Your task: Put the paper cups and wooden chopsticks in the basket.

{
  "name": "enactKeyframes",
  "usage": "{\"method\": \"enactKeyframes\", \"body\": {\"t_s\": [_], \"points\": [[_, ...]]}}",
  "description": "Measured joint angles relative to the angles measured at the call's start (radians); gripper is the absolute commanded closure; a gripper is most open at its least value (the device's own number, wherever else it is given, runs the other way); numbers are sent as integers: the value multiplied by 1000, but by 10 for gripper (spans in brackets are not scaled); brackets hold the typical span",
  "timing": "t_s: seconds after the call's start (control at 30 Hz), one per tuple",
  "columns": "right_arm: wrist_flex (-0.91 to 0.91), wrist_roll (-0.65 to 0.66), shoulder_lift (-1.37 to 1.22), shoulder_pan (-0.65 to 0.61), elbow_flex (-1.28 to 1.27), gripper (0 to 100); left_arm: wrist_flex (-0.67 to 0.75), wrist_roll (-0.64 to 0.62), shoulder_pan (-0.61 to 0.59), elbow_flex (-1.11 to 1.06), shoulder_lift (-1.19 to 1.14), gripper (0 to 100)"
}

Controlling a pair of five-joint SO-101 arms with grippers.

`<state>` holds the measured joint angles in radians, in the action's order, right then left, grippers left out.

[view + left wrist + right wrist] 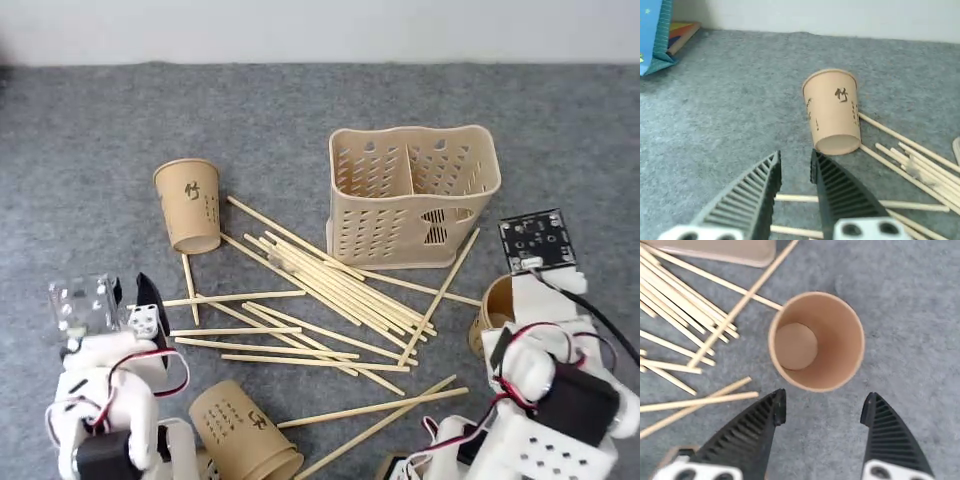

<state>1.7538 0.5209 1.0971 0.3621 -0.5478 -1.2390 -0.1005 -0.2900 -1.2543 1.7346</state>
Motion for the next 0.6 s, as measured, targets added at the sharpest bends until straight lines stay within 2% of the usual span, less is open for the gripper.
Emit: {"method": "enactKeyframes", "body": {"t_s": [0.1, 0.23, 0.37, 0.6], "points": [[0, -68, 6, -72, 0, 743, -8, 21, 2, 68, -135, 906], [0, -186, 18, -239, 0, 743, -54, 28, -26, 224, -358, 906], [0, -319, 20, -470, 0, 742, -64, 28, -141, 353, -517, 903], [-6, -568, 20, -944, 0, 741, -64, 28, -377, 402, -539, 902]]}}
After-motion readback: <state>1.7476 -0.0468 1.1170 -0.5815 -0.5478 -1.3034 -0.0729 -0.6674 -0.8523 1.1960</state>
